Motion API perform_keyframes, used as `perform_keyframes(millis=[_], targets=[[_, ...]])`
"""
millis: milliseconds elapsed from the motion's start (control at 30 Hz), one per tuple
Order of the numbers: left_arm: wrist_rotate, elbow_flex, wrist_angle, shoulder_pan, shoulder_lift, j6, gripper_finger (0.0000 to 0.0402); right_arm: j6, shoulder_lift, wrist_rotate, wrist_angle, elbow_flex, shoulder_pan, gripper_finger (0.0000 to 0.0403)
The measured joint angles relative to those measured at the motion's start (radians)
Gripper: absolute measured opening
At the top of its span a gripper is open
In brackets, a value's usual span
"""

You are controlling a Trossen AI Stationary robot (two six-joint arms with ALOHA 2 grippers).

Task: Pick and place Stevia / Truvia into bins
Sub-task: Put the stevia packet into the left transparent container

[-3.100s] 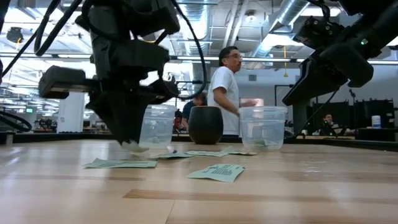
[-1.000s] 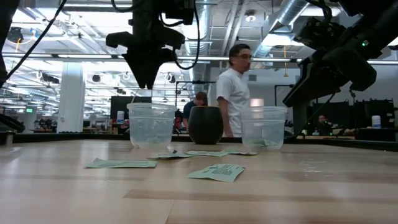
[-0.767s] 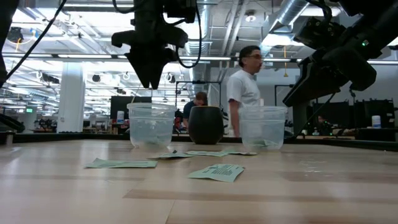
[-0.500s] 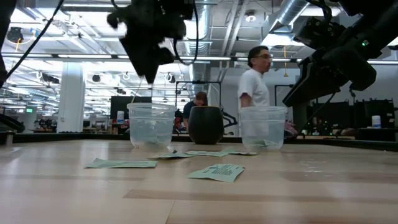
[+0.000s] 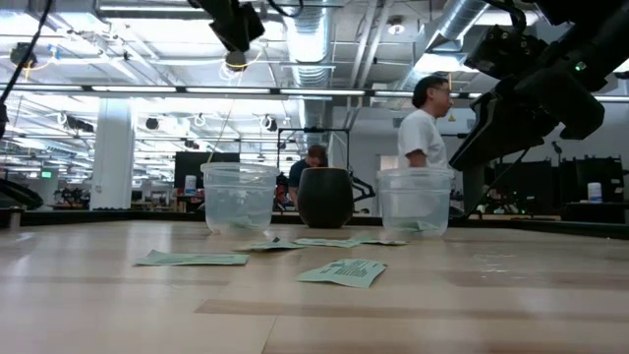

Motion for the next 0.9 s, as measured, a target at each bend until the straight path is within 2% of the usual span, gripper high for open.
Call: perform_keyframes(millis=[267, 467, 567, 733, 900], targets=[[-0.123, -0.297, 0.246, -0.076, -0.147, -0.184, 0.0177, 0.000, 0.000, -0.001, 0.000, 0.000, 0.000, 0.0087], [-0.128, -0.569, 0.602, -0.131, -0.179, -0.286, 0.0177, 0.008, 0.000, -0.001, 0.003, 0.000, 0.000, 0.0087], [-0.121, -0.668, 0.780, -0.162, -0.173, -0.297, 0.0177, 0.008, 0.000, -0.002, 0.004, 0.000, 0.000, 0.0087], [-0.123, -0.759, 0.935, -0.214, -0.171, -0.299, 0.0177, 0.009, 0.000, -0.001, 0.008, 0.000, 0.000, 0.0087], [-0.129, -0.777, 1.007, -0.265, -0.159, -0.294, 0.0177, 0.010, 0.000, -0.001, 0.008, 0.000, 0.000, 0.0087]])
